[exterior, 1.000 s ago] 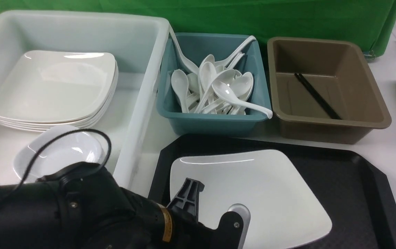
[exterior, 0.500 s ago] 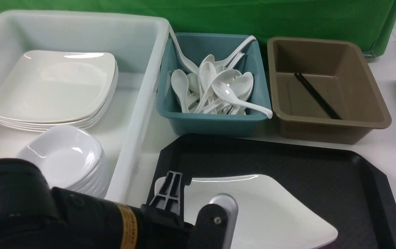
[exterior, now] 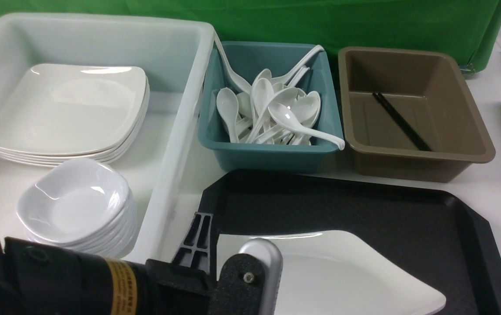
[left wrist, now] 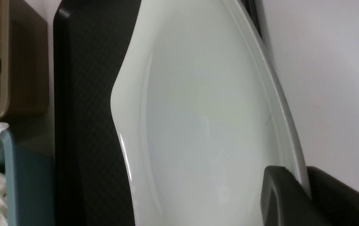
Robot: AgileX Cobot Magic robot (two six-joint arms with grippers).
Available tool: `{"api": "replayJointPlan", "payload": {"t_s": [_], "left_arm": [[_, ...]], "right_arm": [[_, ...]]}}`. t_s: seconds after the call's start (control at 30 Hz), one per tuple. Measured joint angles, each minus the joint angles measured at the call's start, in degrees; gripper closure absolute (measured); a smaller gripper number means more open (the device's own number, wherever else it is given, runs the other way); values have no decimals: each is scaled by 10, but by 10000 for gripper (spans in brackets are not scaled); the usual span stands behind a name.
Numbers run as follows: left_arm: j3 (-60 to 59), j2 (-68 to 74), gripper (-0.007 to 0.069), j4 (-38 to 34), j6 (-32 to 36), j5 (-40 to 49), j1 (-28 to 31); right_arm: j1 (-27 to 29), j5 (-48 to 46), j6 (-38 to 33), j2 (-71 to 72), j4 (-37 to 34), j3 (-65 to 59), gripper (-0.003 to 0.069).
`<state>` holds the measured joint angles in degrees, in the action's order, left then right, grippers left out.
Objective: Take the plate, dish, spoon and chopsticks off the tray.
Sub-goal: Use the left arm to put the plate into the large storage box on the left
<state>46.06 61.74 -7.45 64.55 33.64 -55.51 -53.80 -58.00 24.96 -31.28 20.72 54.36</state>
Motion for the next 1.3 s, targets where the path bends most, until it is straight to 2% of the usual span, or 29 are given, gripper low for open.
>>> {"api": "replayJointPlan", "payload": {"t_s": [0.4,0.57,0.67,0.8,0.9,1.0,1.07,1.17,1.3], "left_arm": [[5,-33,595,-1,9,-9,0],[5,-60,594,14,8,-26,0],[7,-76,594,49,-25,-65,0],[26,-76,594,96,-55,-74,1],[47,-76,593,158,-110,-75,11],[66,-76,593,259,-184,-76,65],[70,-73,593,290,-205,-73,98],[75,-56,593,320,-223,-71,182],[75,-22,593,325,-228,-74,277]], "right_arm": [[0,-1,3,0,23,0,637],[0,-15,49,-1,74,0,637],[0,-28,78,-3,104,1,637],[0,-21,87,-10,111,2,637],[0,-13,89,-19,112,2,637],[0,14,89,-35,112,2,637],[-1,35,89,-43,109,2,637],[-1,71,82,-61,99,2,637],[-1,105,63,-85,87,2,637]]}}
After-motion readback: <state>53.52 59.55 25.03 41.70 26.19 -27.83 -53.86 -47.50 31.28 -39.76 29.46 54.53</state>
